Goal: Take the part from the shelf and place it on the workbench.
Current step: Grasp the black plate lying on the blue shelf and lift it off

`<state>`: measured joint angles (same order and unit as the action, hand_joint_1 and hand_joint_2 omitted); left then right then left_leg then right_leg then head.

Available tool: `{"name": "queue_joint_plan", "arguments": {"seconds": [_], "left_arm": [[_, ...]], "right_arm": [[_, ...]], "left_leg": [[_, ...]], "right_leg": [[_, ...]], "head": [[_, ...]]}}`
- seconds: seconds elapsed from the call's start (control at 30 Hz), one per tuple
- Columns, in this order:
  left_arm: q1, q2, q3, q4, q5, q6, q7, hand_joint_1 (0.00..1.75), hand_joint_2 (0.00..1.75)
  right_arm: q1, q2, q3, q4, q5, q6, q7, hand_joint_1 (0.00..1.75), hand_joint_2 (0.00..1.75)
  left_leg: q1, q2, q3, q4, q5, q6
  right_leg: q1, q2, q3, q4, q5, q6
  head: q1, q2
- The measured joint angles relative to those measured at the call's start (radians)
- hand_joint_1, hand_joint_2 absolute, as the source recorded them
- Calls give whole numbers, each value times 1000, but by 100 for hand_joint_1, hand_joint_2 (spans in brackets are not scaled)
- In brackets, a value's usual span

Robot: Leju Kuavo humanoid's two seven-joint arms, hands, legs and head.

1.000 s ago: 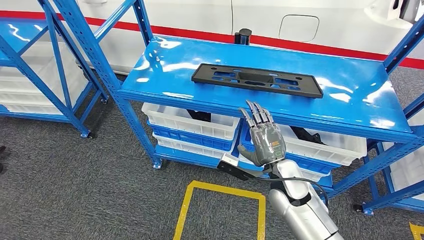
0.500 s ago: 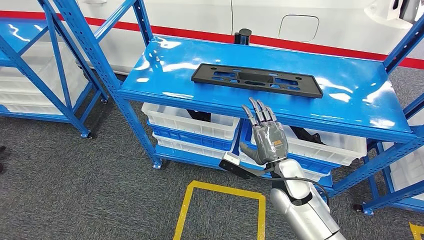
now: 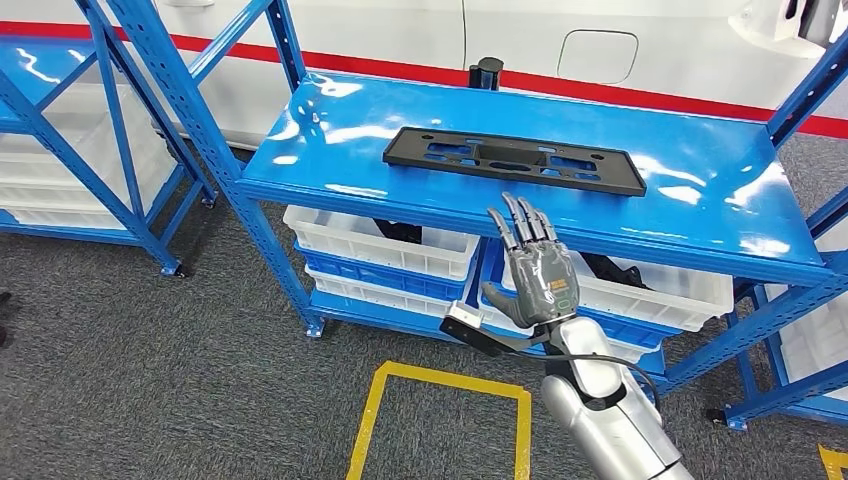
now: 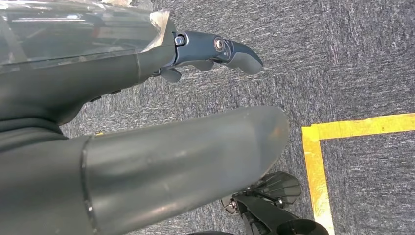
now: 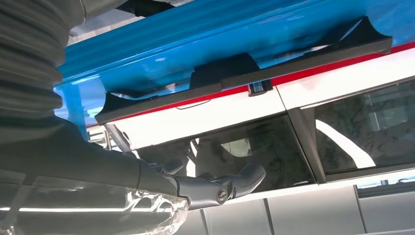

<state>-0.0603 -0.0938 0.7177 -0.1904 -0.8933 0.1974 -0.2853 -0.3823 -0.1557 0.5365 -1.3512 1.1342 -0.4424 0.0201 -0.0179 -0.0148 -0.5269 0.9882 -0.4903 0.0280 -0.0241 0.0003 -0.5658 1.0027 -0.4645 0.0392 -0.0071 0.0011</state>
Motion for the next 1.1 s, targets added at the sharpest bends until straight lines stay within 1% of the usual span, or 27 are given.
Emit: {"name": "queue_joint_plan", "arguments": {"seconds": [0.17, 0.2, 0.27, 0.3, 0.33, 0.37, 0.43, 0.47, 0.5, 0.53, 0.57, 0.6, 0.63, 0.67, 0.7, 0.77, 0.8, 0.83, 0.87, 0.9, 0.93, 0.97, 1.0, 1.03, 1.07, 1.1], "left_arm": [[0, 0, 0, 0, 0, 4, 1, 0, 0], [0, 0, 0, 0, 0, 7, 0, 0, 0], [1, 0, 1, 0, 0, 18, -1, 0, 0], [1, -1, 1, 0, 0, 26, -2, 0, 0], [1, -3, 1, 0, -1, 33, -2, 0, 0], [0, -4, 1, 0, -1, 38, -2, 0, 0], [-1, -5, 1, 0, -2, 44, -2, 0, 0], [-1, -5, 1, 0, -2, 45, -2, 0, 0], [-1, -6, 1, 0, -3, 47, -2, 0, 0], [-1, -7, 1, 0, -4, 48, -2, 0, 0], [-1, -8, 1, 0, -5, 50, -2, 0, 0], [-1, -9, 1, 0, -6, 52, -2, 0, 0], [-1, -9, 1, 0, -6, 54, -2, 0, 0], [-2, -8, 1, 0, -6, 55, -2, 0, 0], [-3, -8, 0, 0, -6, 56, -2, 0, 0], [-4, -7, 0, 0, -7, 56, -3, 0, 0], [-5, -7, 0, 0, -7, 56, -4, 0, 0], [-6, -7, 0, 0, -7, 56, -5, 0, 0], [-8, -7, 0, 0, -8, 56, -5, 0, 0], [-9, -7, 0, 0, -8, 56, -5, 0, 0], [-9, -8, 0, 0, -8, 56, -5, 0, 0], [-8, -8, 0, 0, -8, 56, -5, 0, 0], [-6, -8, 0, 0, -8, 56, -5, 0, 0], [-5, -8, 0, 0, -8, 56, -5, 0, 0], [-4, -8, 0, 0, -8, 56, -5, 0, 0], [-4, -8, 0, 0, -8, 56, -5, 0, 0]], "right_arm": [[1, -3, -1, 0, 4, 0, 2, 0, 175], [1, -2, -1, 0, 6, 0, 2, 0, 175], [0, -3, -1, 0, 14, 0, 5, 0, 175], [0, -3, -1, 0, 18, 0, 6, 0, 175], [-2, -3, -2, 0, 23, -1, 8, 0, 175], [-6, -3, -3, 0, 26, -1, 9, 0, 175], [-10, -4, -4, 2, 31, -2, 11, 0, 175], [-9, -4, -4, 3, 32, -2, 12, 0, 175], [-7, -5, -4, 6, 33, -2, 13, 0, 175], [-5, -6, -4, 8, 33, -3, 14, 0, 175], [-4, -7, -5, 10, 34, -3, 15, 0, 175], [-3, -8, -5, 12, 34, -4, 15, 0, 175], [-3, -10, -6, 13, 35, -5, 15, 0, 175], [-2, -11, -6, 14, 36, -6, 15, 0, 175], [1, -11, -5, 14, 36, -7, 15, 0, 175], [7, -11, -5, 15, 37, -10, 15, 0, 175], [10, -11, -6, 14, 37, -11, 16, 0, 175], [9, -11, -6, 14, 37, -13, 16, 0, 175], [7, -12, -7, 14, 37, -14, 16, 0, 175], [6, -11, -7, 13, 38, -16, 16, 0, 175], [5, -10, -7, 14, 38, -16, 16, 0, 175], [6, -10, -6, 14, 39, -17, 16, 0, 175], [8, -9, -6, 14, 40, -17, 16, 0, 175], [9, -9, -5, 14, 41, -17, 16, 0, 175], [10, -9, -5, 14, 42, -17, 16, 0, 175], [9, -8, -5, 14, 44, -17, 16, 0, 175]], "left_leg": [[-2, 0, -4, 7, -3, 5], [-2, 0, -6, 8, -4, 8], [-2, -1, -9, 4, -6, 21], [0, 0, -3, -2, -5, 28], [3, 0, 3, -7, -3, 34], [5, 0, 11, -11, -1, 37], [7, 1, 15, -13, 1, 40], [7, 1, 14, -12, 1, 40], [8, 1, 15, -12, -1, 39], [9, 0, 17, -11, -4, 36], [11, -1, 21, -11, -8, 32], [13, -2, 26, -10, -14, 27], [14, -2, 31, -8, -21, 19], [13, -2, 32, -6, -28, 12], [13, -1, 32, -3, -34, 5], [13, 0, 32, 0, -42, -6], [15, 1, 33, 4, -46, -10], [17, 3, 27, 21, -46, -15], [19, 5, 7, 58, -47, -20], [22, 8, -29, 116, -52, -26], [24, 10, -78, 187, -64, -31], [25, 11, -130, 251, -84, -36], [27, 11, -175, 293, -104, -39], [27, 11, -205, 305, -113, -39], [27, 11, -218, 284, -101, -37], [27, 11, -215, 234, -65, -33]], "right_leg": [[-2, 0, 0, -1, 2, 3], [-2, 0, 1, 0, 4, 6], [-2, 0, 4, 7, 12, 19], [-1, 0, 1, 17, 13, 25], [-1, 0, -8, 36, 7, 27], [0, 0, -26, 69, -9, 24], [1, 0, -87, 183, -59, 10], [1, 0, -120, 241, -79, 5], [0, 0, -143, 277, -86, 6], [-1, 0, -151, 278, -78, 12], [-3, 0, -140, 239, -53, 24], [-6, 0, -116, 174, -18, 38], [-8, 0, -91, 107, 7, 48], [-8, 0, -70, 55, 18, 46], [-7, 0, -58, 27, 22, 38], [-4, 1, -51, 20, 10, 7], [-5, 2, -45, 20, 12, -1], [-7, 3, -37, 19, 7, -9], [-9, 3, -26, 18, 1, -17], [-9, 3, -15, 18, -6, -25], [-8, 3, -6, 17, -15, -31], [-7, 3, 5, 17, -24, -35], [-5, 4, 16, 17, -34, -36], [-5, 5, 29, 17, -44, -36], [-4, 6, 43, 17, -55, -36], [-4, 7, 59, 16, -67, -34]], "head": [[0, 0], [0, 0], [0, 0], [0, 0], [1, 0], [3, 0], [6, 0], [6, 0], [6, 0], [6, 0], [6, 0], [7, 0], [7, 0], [8, 0], [8, 0], [6, 0], [4, 0], [3, 0], [2, 0], [1, 0], [0, 0], [0, 0], [0, 0], [-1, 0], [-1, 0], [-1, 0]]}}
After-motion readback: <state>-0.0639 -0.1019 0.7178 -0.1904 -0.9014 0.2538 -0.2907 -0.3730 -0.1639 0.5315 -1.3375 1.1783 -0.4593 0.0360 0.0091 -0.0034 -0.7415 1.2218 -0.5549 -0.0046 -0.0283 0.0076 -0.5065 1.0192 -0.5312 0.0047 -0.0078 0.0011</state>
